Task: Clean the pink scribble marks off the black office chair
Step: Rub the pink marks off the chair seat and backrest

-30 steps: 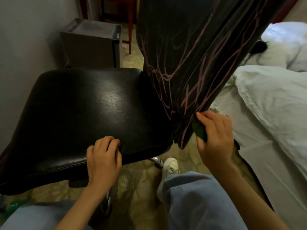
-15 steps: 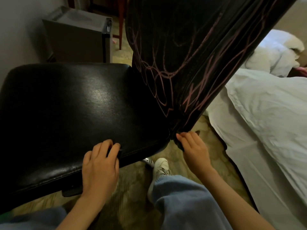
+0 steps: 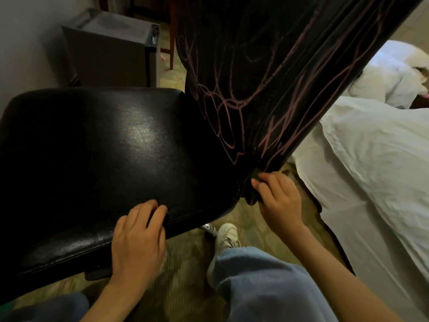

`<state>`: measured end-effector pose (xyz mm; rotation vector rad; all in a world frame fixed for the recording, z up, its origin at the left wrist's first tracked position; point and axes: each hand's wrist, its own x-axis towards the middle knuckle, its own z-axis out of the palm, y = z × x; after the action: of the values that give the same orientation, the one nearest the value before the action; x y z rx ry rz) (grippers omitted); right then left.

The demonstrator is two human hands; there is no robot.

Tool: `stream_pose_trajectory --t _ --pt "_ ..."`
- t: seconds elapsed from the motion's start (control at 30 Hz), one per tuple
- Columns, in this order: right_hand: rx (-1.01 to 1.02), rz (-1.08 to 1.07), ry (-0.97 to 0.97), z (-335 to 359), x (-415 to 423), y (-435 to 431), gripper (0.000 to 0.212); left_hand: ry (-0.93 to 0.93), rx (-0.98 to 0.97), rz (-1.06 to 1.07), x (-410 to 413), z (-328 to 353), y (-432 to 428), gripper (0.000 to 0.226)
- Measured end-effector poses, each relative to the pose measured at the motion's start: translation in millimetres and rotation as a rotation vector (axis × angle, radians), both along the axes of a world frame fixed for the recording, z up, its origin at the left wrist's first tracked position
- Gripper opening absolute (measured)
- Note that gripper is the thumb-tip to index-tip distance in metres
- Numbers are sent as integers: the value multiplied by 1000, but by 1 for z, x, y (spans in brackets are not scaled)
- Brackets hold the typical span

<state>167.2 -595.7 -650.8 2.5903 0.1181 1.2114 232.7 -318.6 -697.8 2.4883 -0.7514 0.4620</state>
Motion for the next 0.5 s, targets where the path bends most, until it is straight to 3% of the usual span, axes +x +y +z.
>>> stream_pose_trajectory --t 0.2,0.3,0.4,0.5 --pt "17 -22 218 -52 2 -9 7 -6 63 -36 1 -4 0 43" --pt "14 -61 242 -63 2 -11 16 10 60 -49 1 -5 -3 42" --pt "20 -77 297 -64 2 -17 4 10 59 -62 1 -5 -6 42" --pt "126 -65 286 -58 -2 -16 8 11 46 -55 0 -3 -9 42"
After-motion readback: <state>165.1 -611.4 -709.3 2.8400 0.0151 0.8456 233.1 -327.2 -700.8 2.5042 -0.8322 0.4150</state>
